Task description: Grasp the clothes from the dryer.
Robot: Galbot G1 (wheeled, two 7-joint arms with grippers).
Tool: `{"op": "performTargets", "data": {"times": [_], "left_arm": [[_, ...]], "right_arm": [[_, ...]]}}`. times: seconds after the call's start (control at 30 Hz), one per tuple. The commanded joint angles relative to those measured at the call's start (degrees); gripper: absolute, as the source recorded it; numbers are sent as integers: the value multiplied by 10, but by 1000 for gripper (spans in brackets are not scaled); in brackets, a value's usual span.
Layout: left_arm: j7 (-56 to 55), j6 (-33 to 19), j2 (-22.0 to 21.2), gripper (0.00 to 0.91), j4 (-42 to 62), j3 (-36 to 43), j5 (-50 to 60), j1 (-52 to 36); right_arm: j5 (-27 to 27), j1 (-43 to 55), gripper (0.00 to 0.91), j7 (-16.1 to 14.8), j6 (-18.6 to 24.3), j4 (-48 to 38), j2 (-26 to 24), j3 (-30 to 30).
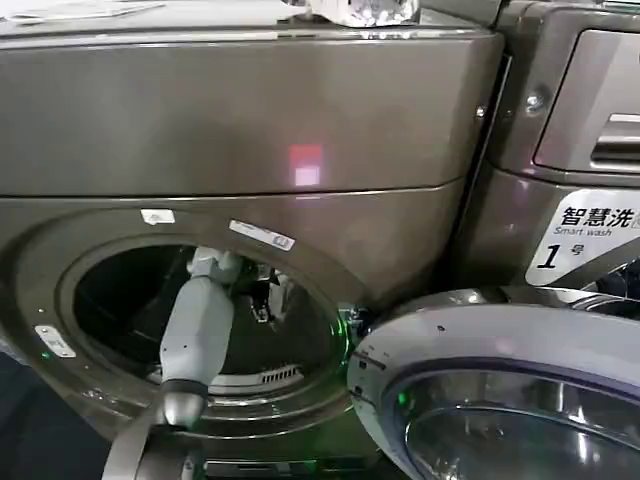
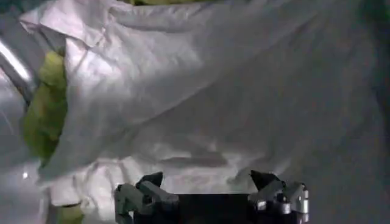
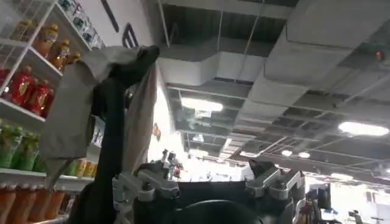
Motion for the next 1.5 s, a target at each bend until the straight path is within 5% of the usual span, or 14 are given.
{"op": "performTargets", "data": {"times": [0.03,0.17,0.2,0.23,0.27,0.3,0.37,0.87,1.03,1.5], "left_arm": [[-6,0,0,907,63,-1,-19,-6],[-7,-2,-1,907,77,-1,-23,-7],[-8,-2,-1,842,76,-1,-24,-6],[-10,-1,0,557,74,-1,-30,-6],[-9,-3,1,387,69,0,-35,-5],[-9,-3,2,80,62,1,-40,-4],[-7,-2,3,0,51,2,-46,-2],[-61,-20,5,0,70,-8,-90,0],[-114,-1,3,0,0,-18,-155,22],[-637,83,-15,0,-101,7,-418,99]], "right_arm": [[1,1,907,0,0,0,0,-1],[1,2,907,0,0,1,2,-3],[1,2,907,0,1,2,3,-4],[1,2,907,0,0,3,3,-5],[1,3,907,0,0,3,3,-5],[1,3,907,0,0,4,3,-6],[1,3,907,0,0,5,3,-6],[2,1,907,-2,0,8,-1,-8],[4,3,907,-6,-1,13,1,-8],[6,3,907,-2,-11,35,11,-18]]}}
